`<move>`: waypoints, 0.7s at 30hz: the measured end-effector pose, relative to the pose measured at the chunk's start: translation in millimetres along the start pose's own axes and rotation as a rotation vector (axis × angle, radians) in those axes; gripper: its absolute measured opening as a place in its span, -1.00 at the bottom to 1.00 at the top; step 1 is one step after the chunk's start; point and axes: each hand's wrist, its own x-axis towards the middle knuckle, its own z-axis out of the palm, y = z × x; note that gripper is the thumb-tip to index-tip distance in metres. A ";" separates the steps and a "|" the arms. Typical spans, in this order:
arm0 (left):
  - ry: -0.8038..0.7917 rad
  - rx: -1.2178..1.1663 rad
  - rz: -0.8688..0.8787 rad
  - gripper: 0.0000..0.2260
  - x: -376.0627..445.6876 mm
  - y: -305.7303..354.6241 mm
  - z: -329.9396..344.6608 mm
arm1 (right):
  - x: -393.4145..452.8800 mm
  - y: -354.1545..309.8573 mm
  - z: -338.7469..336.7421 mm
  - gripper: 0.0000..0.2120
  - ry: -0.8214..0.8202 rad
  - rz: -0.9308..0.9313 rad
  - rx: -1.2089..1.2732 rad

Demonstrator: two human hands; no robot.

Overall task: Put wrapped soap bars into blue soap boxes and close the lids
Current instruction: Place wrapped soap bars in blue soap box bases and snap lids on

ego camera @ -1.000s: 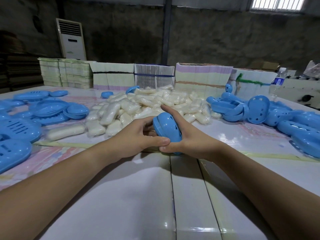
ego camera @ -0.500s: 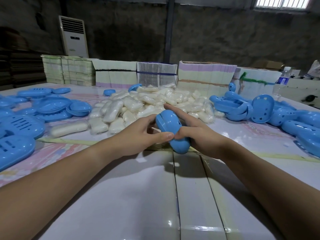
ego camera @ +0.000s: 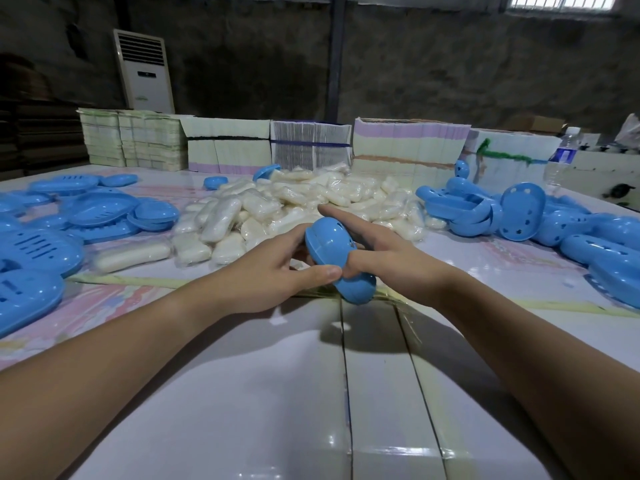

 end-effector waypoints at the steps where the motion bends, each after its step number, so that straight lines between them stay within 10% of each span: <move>1: 0.000 0.000 0.005 -0.43 0.3 -0.2 -0.2 | 0.1 0.4 0.8 -0.17 -0.004 -0.003 0.000; 21: -0.004 -0.195 -0.067 -0.52 2.7 -3.8 -2.7 | -2.8 0.8 0.6 -0.38 0.200 -0.173 0.044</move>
